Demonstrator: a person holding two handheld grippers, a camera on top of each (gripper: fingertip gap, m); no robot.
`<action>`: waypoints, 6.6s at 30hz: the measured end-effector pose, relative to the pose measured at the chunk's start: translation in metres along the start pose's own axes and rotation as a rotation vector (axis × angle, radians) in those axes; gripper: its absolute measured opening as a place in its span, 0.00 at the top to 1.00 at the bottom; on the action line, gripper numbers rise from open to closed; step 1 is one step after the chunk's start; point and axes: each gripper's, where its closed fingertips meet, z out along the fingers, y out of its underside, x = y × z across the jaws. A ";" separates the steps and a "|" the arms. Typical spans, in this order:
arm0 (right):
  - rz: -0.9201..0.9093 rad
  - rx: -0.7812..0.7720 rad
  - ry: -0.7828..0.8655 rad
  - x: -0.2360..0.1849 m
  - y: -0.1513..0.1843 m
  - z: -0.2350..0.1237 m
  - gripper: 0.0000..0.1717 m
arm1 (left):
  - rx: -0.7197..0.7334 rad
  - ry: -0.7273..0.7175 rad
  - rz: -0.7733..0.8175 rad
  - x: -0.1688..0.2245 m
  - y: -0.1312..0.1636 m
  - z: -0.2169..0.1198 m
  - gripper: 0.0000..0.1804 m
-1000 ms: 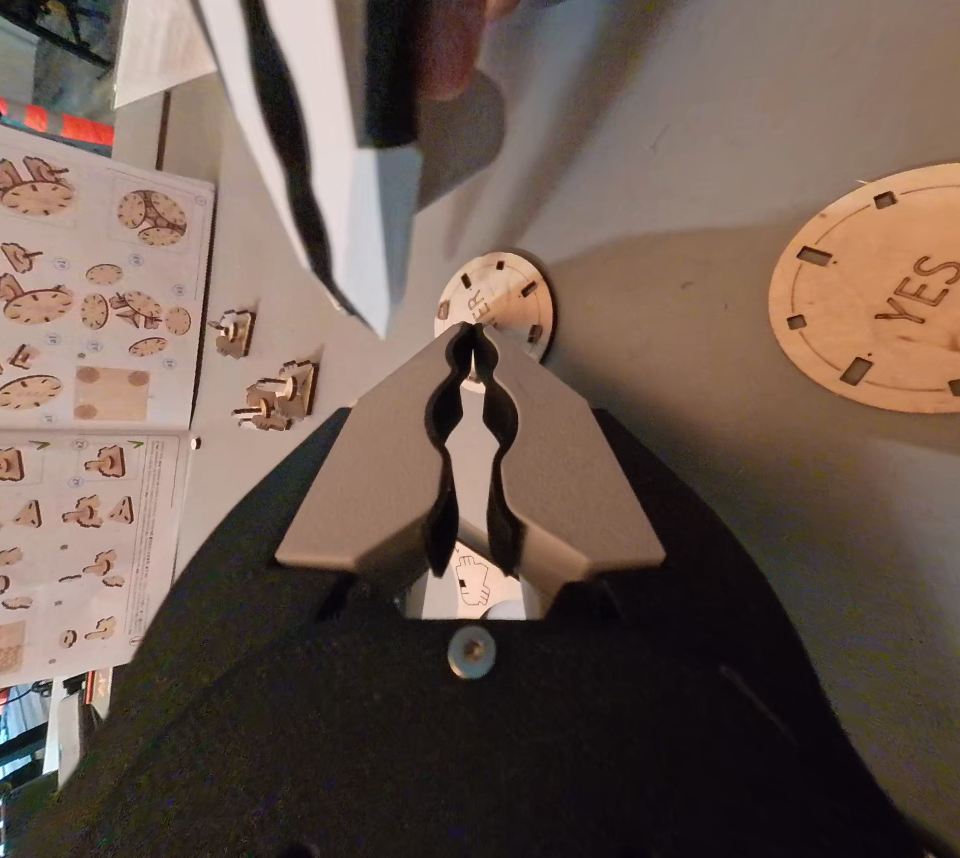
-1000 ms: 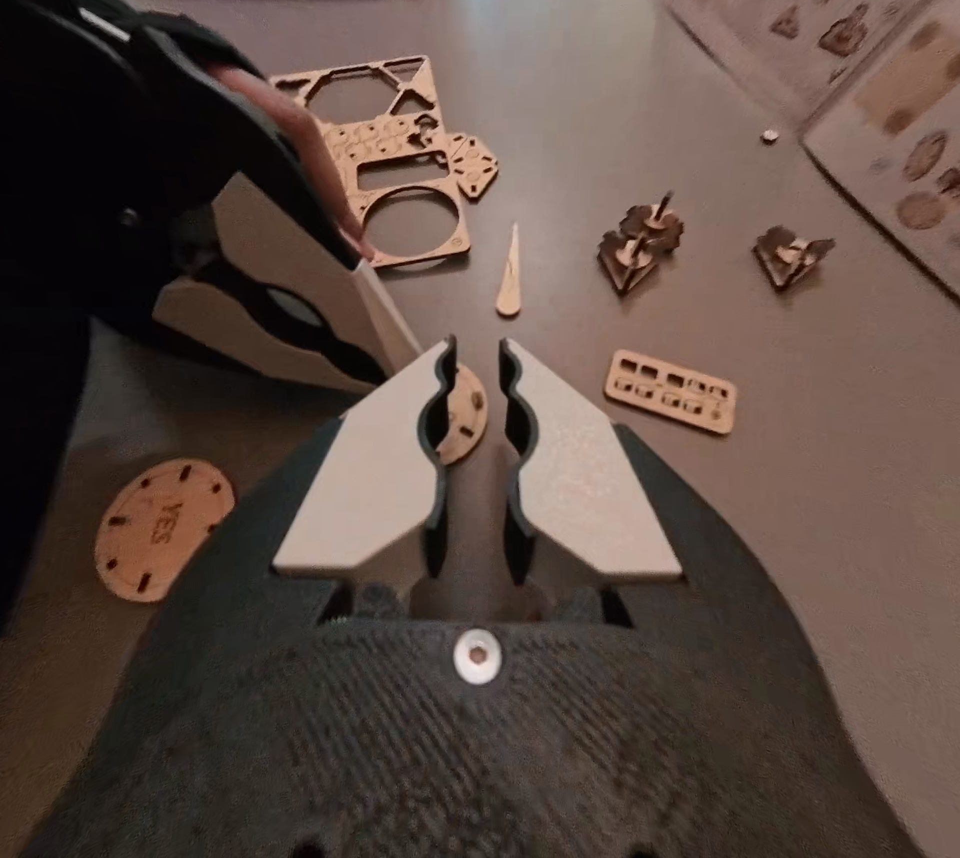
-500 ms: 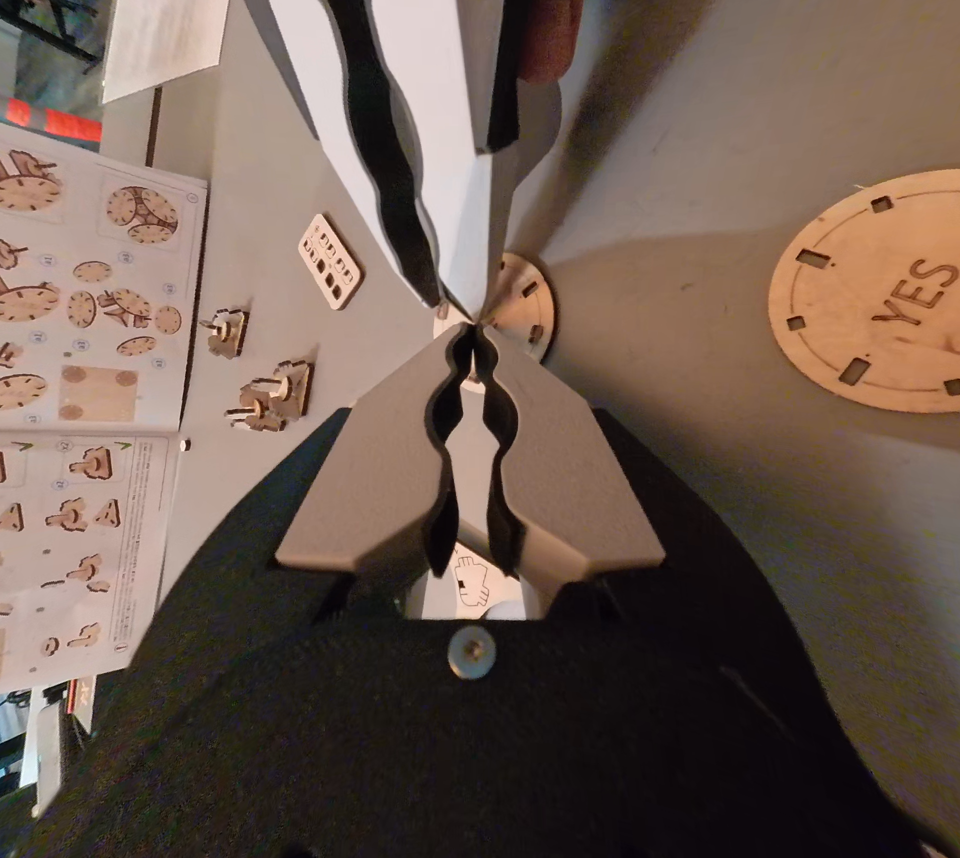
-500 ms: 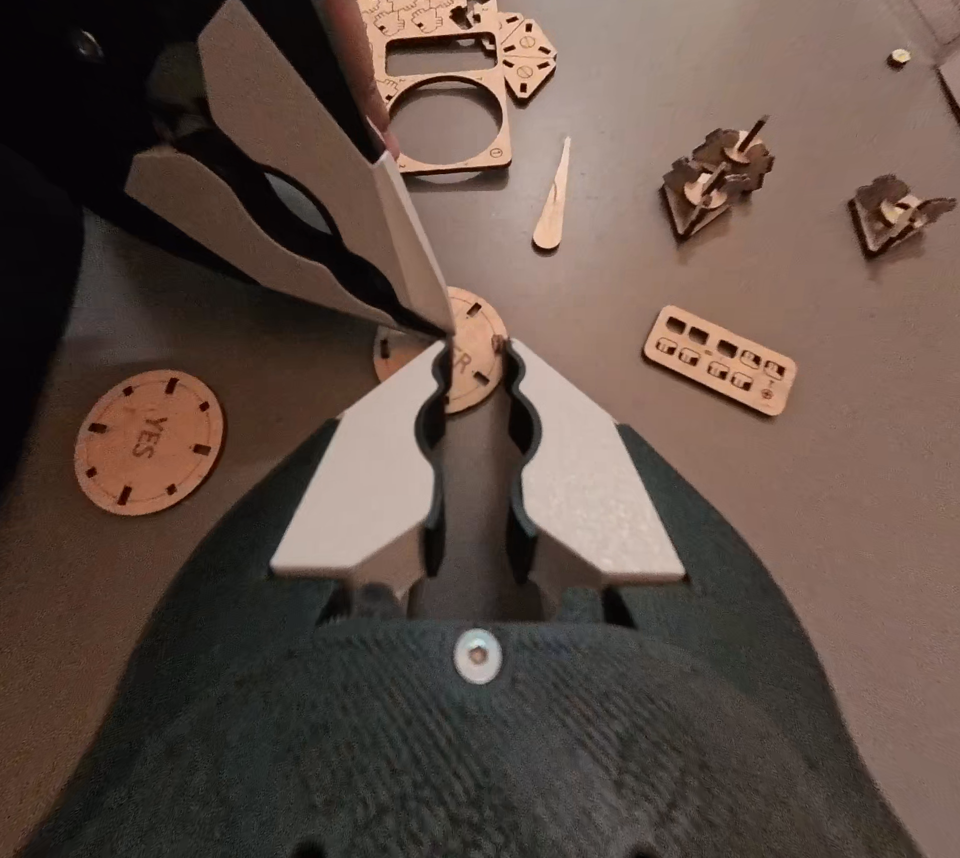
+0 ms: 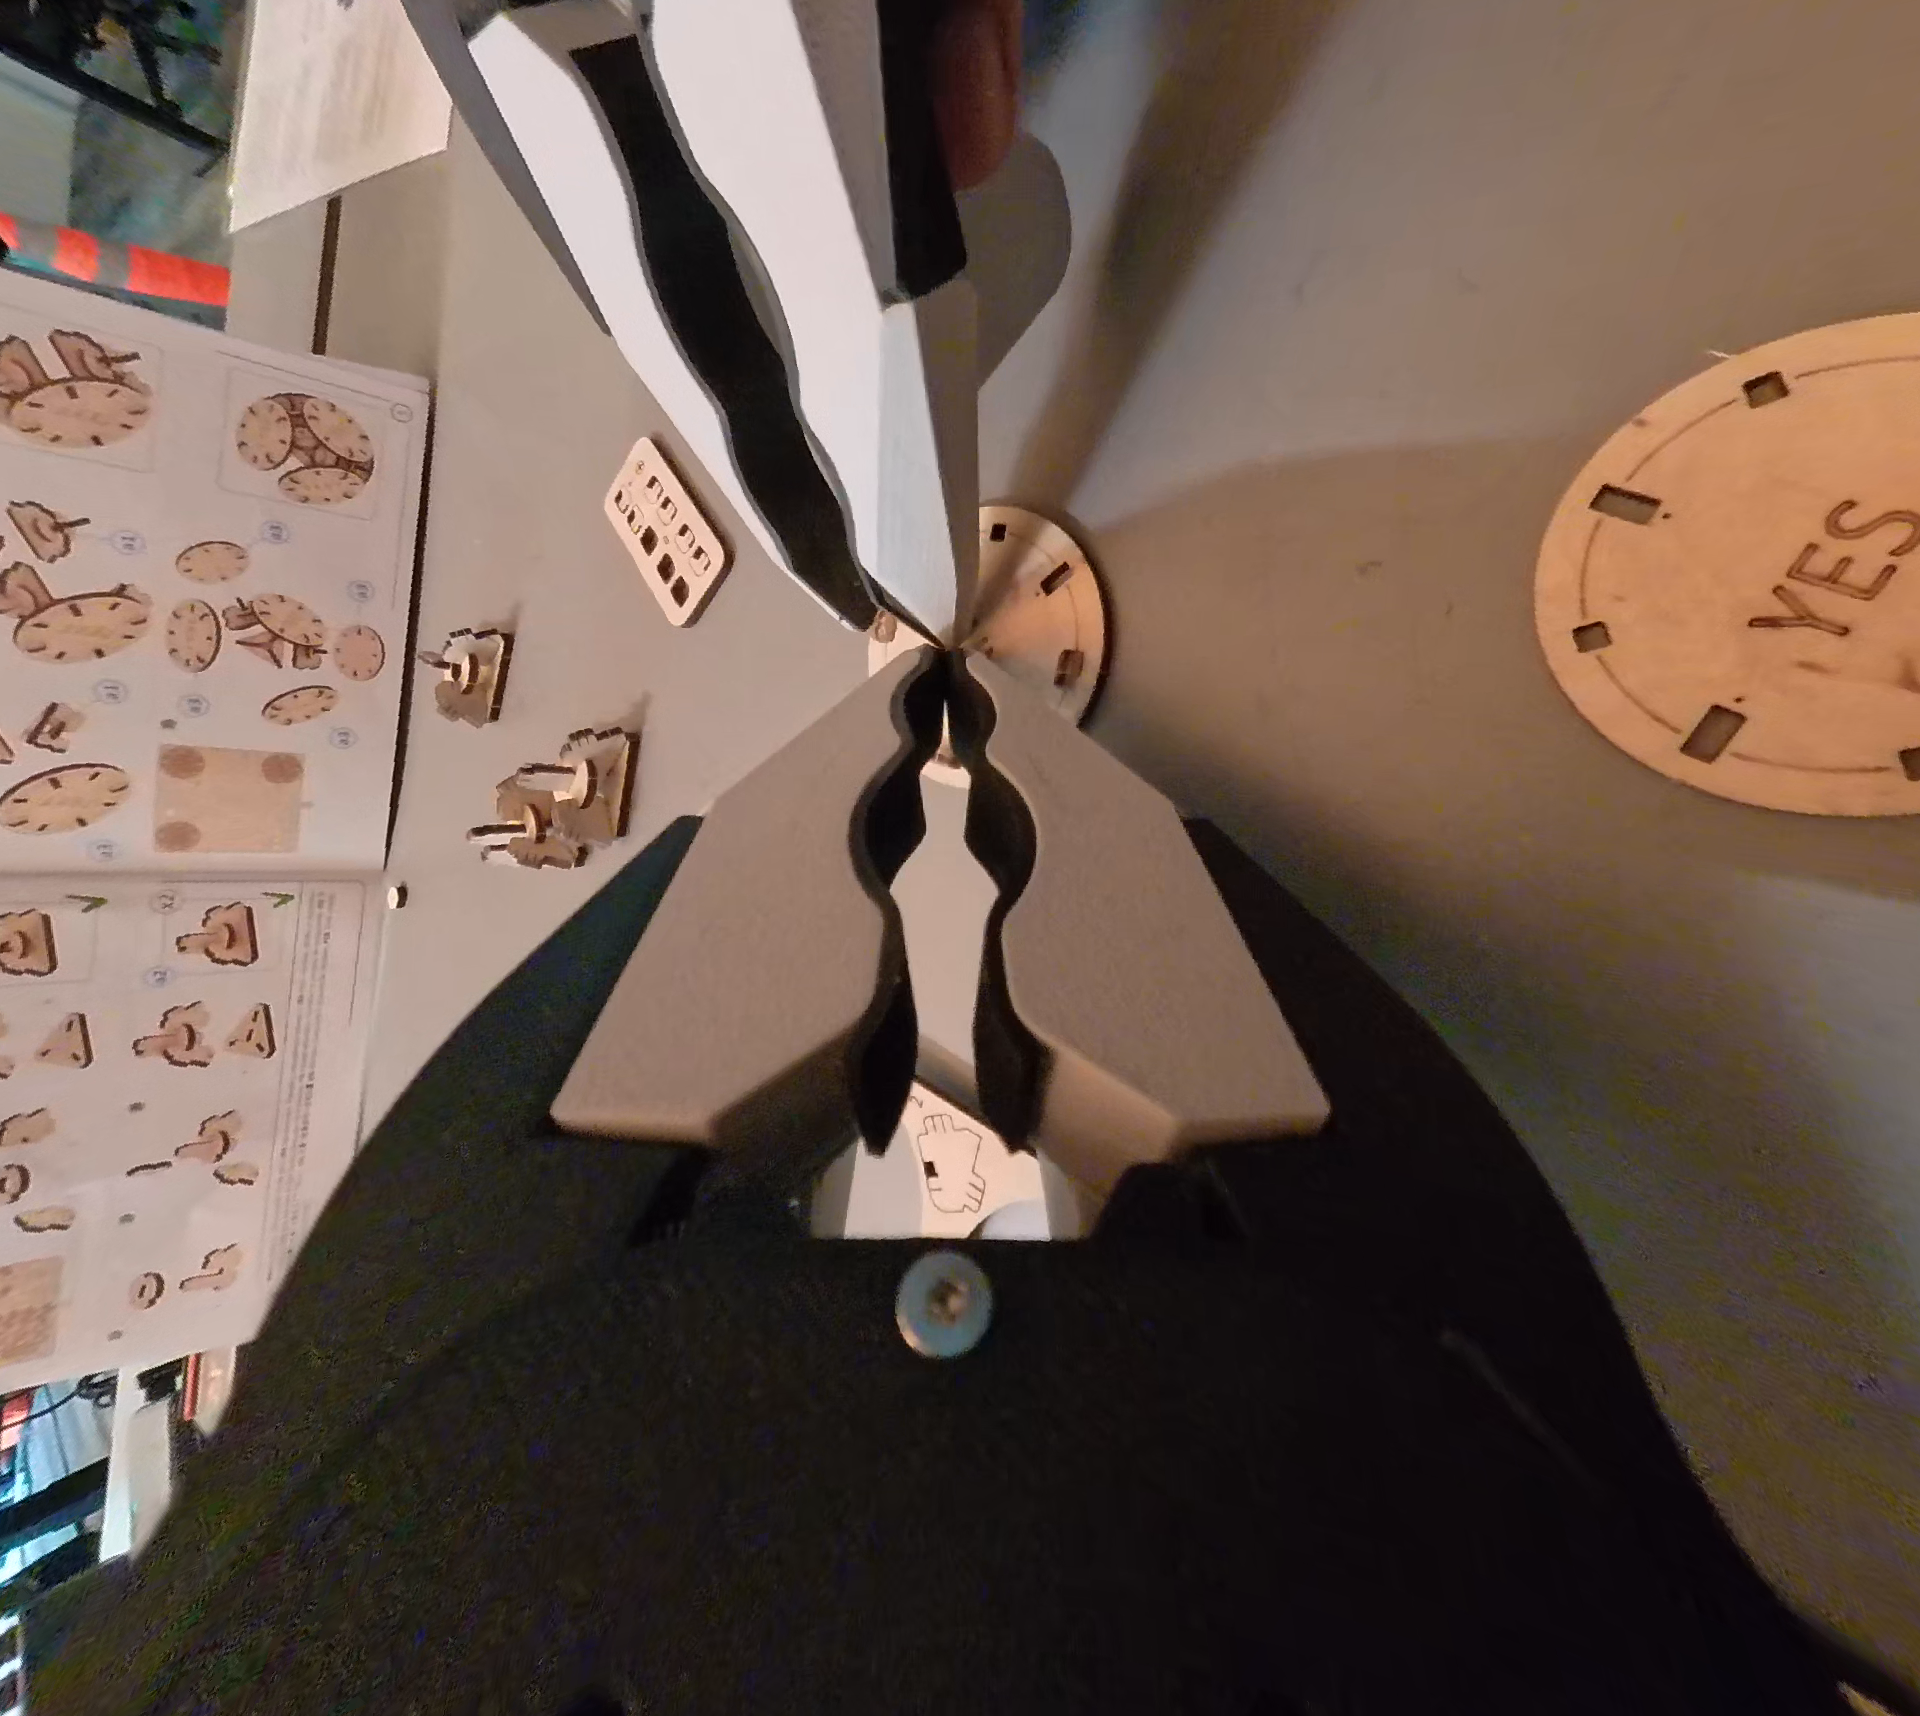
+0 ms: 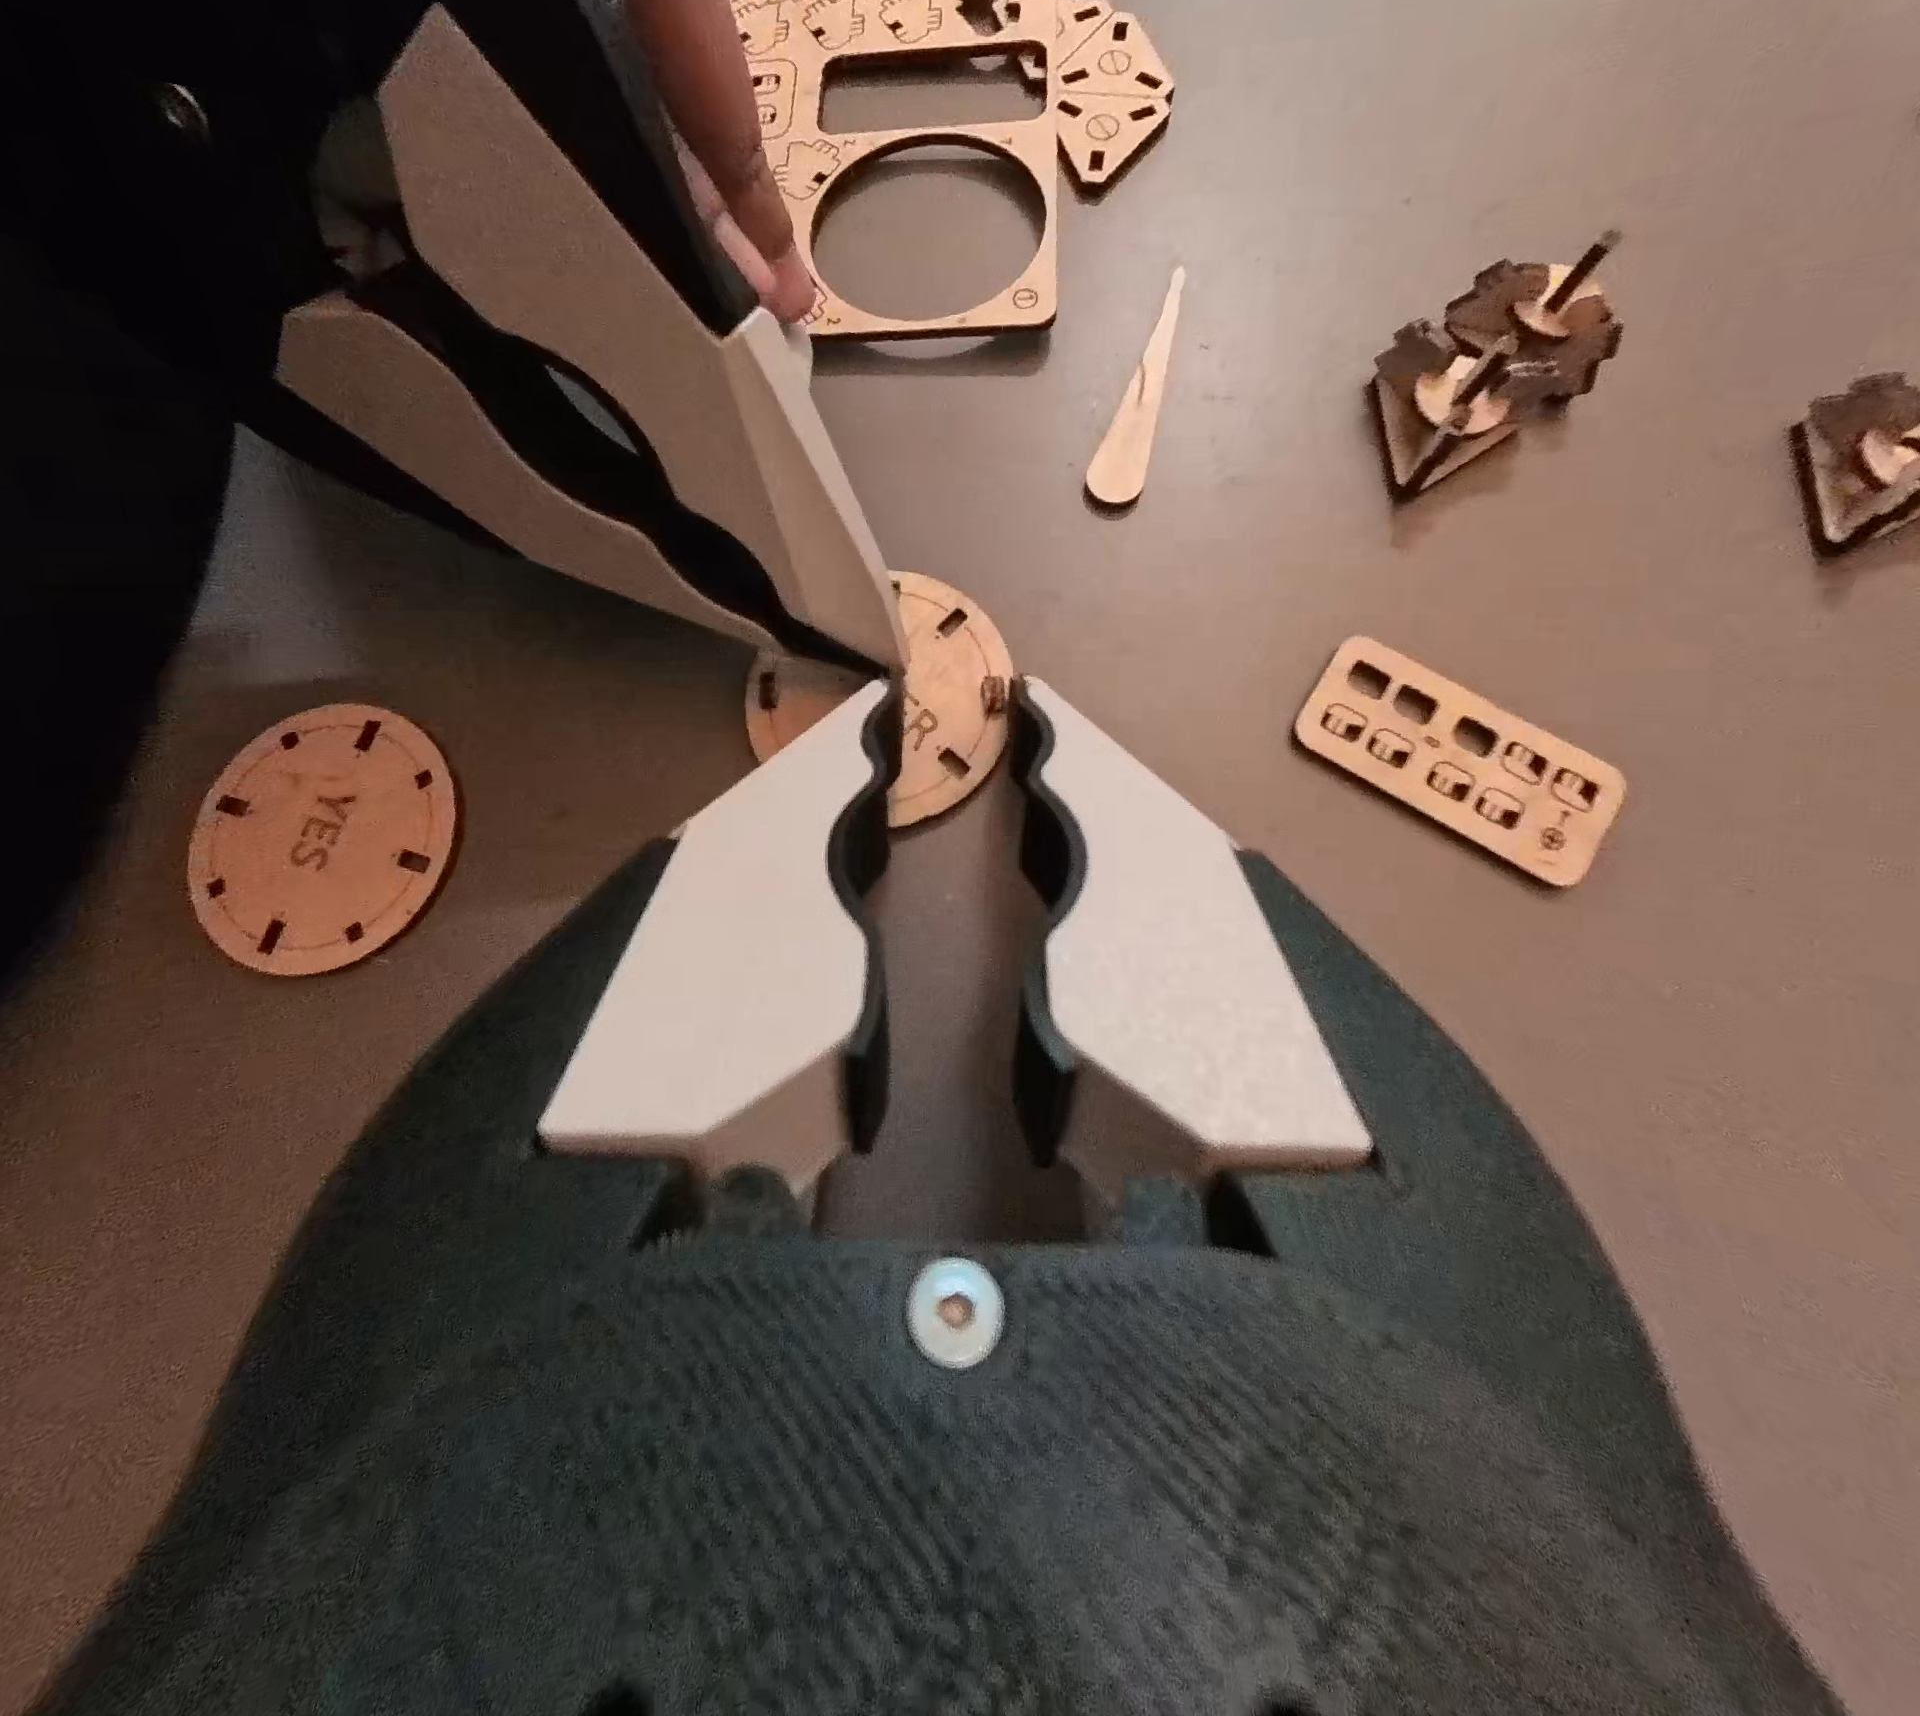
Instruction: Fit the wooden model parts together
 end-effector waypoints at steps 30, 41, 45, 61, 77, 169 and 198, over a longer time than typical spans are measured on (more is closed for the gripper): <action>0.096 -0.102 -0.033 0.001 0.000 0.001 0.95 | 0.006 -0.002 -0.004 0.000 -0.001 0.001 0.99; 0.046 -0.222 -0.038 0.002 0.001 0.002 0.98 | 0.011 0.001 -0.031 0.000 -0.001 0.002 0.99; 0.015 -0.233 -0.045 0.001 0.001 0.003 1.00 | 0.002 0.000 -0.033 0.000 -0.002 0.002 0.99; 0.284 0.347 0.158 0.057 -0.037 -0.031 0.79 | 0.039 0.022 -0.039 0.000 -0.003 0.002 0.99; 0.423 0.650 0.216 0.076 -0.058 -0.066 0.74 | 0.350 0.307 -0.780 -0.081 0.027 -0.015 1.00; 0.083 0.087 0.309 0.024 -0.017 -0.008 1.00 | 0.134 0.478 -0.438 -0.005 0.015 -0.005 0.99; 0.004 0.037 0.145 -0.011 -0.017 0.011 1.00 | 0.122 0.497 -0.499 -0.005 0.015 -0.005 0.99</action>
